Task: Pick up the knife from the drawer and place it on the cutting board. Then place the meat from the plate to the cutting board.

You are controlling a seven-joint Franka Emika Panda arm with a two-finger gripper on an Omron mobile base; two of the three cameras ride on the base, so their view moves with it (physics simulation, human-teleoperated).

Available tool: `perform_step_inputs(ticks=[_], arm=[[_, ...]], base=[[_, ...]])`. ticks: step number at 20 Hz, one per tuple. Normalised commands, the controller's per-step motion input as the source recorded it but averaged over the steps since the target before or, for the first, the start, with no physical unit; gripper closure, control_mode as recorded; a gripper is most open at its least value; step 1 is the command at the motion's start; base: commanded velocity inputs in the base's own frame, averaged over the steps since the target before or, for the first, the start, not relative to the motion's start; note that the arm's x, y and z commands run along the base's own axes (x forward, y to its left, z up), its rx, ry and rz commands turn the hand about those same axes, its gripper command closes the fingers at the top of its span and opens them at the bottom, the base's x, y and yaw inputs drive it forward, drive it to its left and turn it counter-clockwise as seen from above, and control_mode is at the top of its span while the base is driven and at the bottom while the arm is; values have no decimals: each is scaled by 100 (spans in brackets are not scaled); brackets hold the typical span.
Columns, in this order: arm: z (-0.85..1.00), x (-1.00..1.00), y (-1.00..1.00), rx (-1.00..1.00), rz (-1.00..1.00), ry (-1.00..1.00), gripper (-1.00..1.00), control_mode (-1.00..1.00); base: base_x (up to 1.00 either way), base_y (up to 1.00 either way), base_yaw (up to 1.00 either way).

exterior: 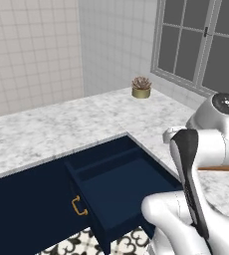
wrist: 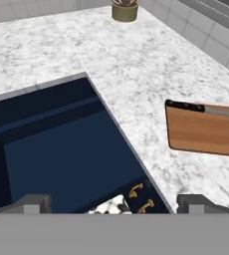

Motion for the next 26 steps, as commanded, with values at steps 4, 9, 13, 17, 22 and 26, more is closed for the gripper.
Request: perform_step_inputs(ticks=[4,9,13,17,22,26], arm=[[17,-11,9,0,0,0,-100,-100],[0,-5,5,0,0,0,-100,100],[0,0,0,0,0,0,-100,100],[0,0,0,0,0,0,-100,100],[0,0,0,0,0,0,-100,100],[0,0,0,0,0,0,-100,100]], base=[[0,0,0],[-68,17,0],[-100,39,0],[-96,76,0],[-25,100,0],[0,100,0]])
